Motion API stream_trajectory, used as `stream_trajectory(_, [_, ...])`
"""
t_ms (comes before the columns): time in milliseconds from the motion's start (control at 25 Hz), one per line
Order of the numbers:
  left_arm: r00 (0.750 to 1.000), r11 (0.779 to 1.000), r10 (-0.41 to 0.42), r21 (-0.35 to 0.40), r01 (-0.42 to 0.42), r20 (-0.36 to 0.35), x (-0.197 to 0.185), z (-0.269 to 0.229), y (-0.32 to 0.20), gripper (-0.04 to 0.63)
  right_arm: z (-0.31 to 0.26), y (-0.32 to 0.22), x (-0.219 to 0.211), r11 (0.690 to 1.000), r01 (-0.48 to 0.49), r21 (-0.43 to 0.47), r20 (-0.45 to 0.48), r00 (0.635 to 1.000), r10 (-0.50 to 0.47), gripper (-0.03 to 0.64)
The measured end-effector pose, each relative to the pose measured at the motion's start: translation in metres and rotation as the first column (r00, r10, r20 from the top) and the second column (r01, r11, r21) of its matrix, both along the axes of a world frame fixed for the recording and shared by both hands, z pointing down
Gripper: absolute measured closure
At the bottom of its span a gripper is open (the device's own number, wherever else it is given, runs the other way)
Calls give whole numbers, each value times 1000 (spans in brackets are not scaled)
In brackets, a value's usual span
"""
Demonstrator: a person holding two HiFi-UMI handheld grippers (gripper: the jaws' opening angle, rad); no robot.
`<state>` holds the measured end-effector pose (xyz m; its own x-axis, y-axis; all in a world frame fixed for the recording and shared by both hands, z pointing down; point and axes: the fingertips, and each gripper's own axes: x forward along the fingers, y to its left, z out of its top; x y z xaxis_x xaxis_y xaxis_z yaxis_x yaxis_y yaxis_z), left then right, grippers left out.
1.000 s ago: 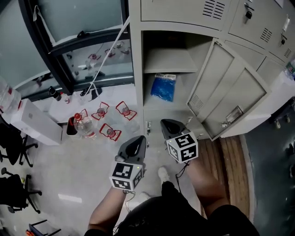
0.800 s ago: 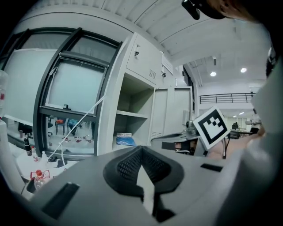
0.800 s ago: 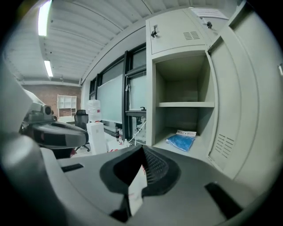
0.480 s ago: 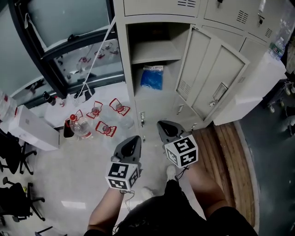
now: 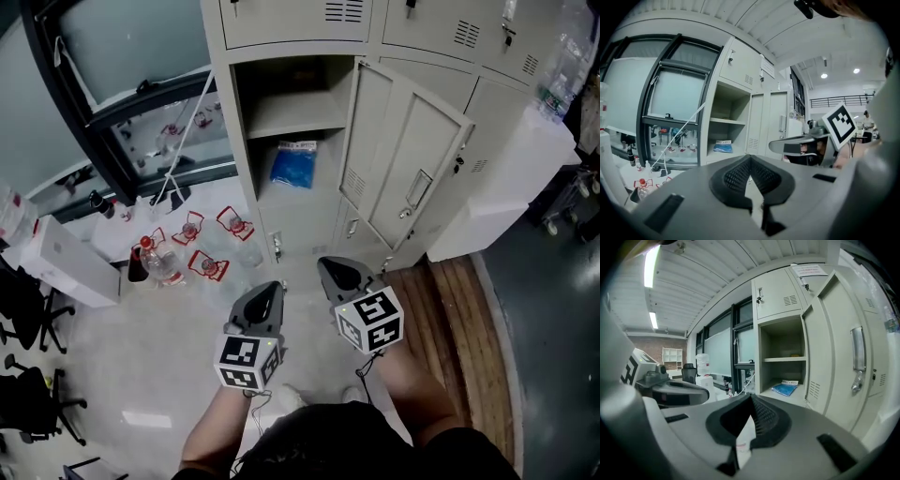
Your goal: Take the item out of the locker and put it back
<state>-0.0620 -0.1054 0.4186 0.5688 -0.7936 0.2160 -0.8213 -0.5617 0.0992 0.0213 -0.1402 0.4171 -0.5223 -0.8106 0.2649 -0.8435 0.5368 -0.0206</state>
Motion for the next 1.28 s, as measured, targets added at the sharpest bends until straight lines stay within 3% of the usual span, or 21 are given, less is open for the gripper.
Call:
stream_trajectory(520, [995, 995, -97, -9, 97, -3, 71, 6, 48, 591, 7, 46, 61, 994, 111, -13, 20, 994, -110, 617])
stream_trajectory(1280, [981, 981, -195, 13, 196, -7, 108, 5, 82, 592, 2, 76, 91, 977, 213, 12, 34, 976, -213, 617])
